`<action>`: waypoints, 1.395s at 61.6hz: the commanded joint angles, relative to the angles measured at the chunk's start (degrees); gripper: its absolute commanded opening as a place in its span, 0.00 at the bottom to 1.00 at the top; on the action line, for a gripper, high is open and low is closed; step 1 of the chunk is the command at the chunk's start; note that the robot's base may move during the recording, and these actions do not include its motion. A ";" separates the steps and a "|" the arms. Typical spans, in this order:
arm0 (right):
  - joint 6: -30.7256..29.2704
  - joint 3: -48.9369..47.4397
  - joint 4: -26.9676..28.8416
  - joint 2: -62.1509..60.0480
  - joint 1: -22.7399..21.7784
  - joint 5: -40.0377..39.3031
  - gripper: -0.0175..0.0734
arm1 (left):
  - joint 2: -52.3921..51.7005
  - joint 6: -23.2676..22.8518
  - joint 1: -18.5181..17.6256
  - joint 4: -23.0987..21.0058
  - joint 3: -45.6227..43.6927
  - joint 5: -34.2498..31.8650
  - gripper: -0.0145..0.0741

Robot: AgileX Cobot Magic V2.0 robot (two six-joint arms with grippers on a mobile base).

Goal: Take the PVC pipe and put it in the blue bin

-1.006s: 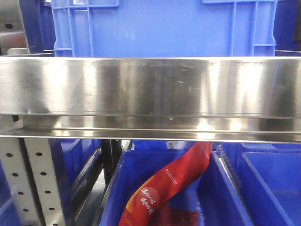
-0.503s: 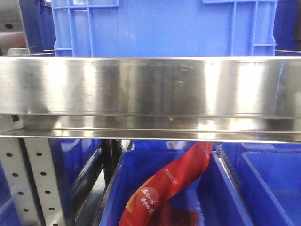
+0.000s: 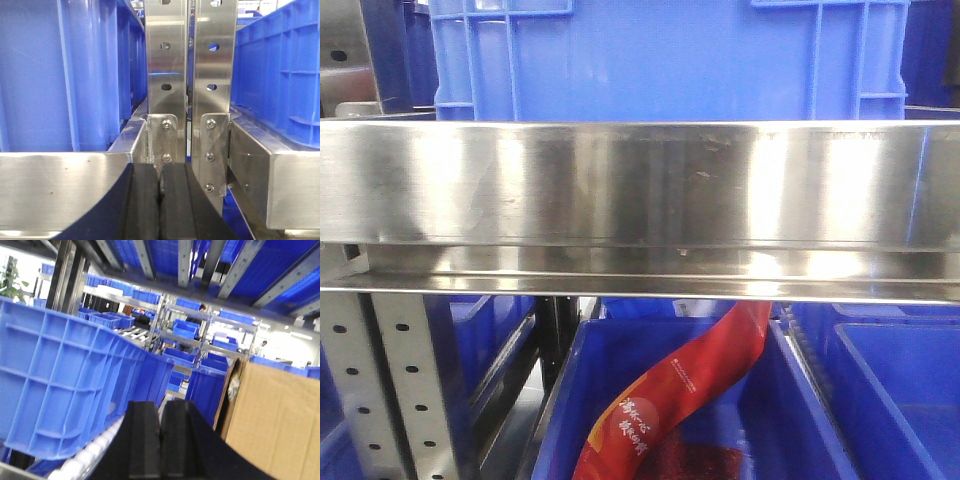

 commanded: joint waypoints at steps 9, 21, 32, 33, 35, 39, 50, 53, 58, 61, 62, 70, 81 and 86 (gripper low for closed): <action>0.07 1.36 -1.60 -0.18 -2.37 -2.40 0.01 | -0.23 -0.35 0.22 -0.23 -0.02 -0.95 0.04; 0.07 1.48 -1.60 -0.18 -4.80 -2.16 0.01 | -0.23 -0.35 0.22 -0.23 -0.02 -0.95 0.04; 0.07 1.74 -1.60 -0.18 -4.80 -2.02 0.01 | -0.23 -0.35 0.22 -0.23 -0.02 -0.95 0.04; 0.07 1.90 -1.60 -0.18 -4.80 -2.02 0.01 | -0.23 -0.35 0.22 -0.23 -0.02 -0.95 0.04; 0.07 2.40 -1.60 -0.18 -4.80 -2.15 0.01 | -0.23 -0.35 0.22 -0.23 -0.02 -0.95 0.04; 0.07 3.74 -1.60 -0.18 -4.80 -3.40 0.01 | -0.23 -0.35 0.22 -0.23 -0.02 -0.95 0.04; 0.07 6.15 -1.60 -0.18 -4.80 -5.98 0.01 | -0.23 -0.35 0.22 -0.23 -0.02 -0.95 0.04; 0.07 6.52 -1.60 -0.18 -4.80 -5.97 0.01 | -0.23 -0.35 0.22 -0.23 -0.02 -0.95 0.04; 0.07 7.08 -1.60 -0.18 -4.80 -5.86 0.01 | -0.23 -0.35 0.22 -0.23 -0.02 -0.95 0.04; 0.07 7.23 -1.60 -0.18 -4.80 -5.74 0.01 | -0.23 -0.35 0.22 -0.23 -0.02 -0.95 0.04; 0.07 7.23 -1.60 -0.18 -4.80 -5.61 0.01 | -0.23 -0.35 0.22 -0.23 -0.02 -0.95 0.04; 0.07 7.23 -1.60 -0.18 -4.80 -4.69 0.01 | -0.23 -0.35 0.22 -0.23 -0.02 -0.95 0.04; 0.07 7.23 -1.60 -0.18 -4.80 -3.78 0.01 | -0.23 -0.35 0.22 -0.23 -0.02 -0.95 0.04; 0.07 7.23 -1.50 -0.18 -4.91 -4.14 0.01 | -0.23 -0.35 0.22 -0.23 -0.02 -0.95 0.04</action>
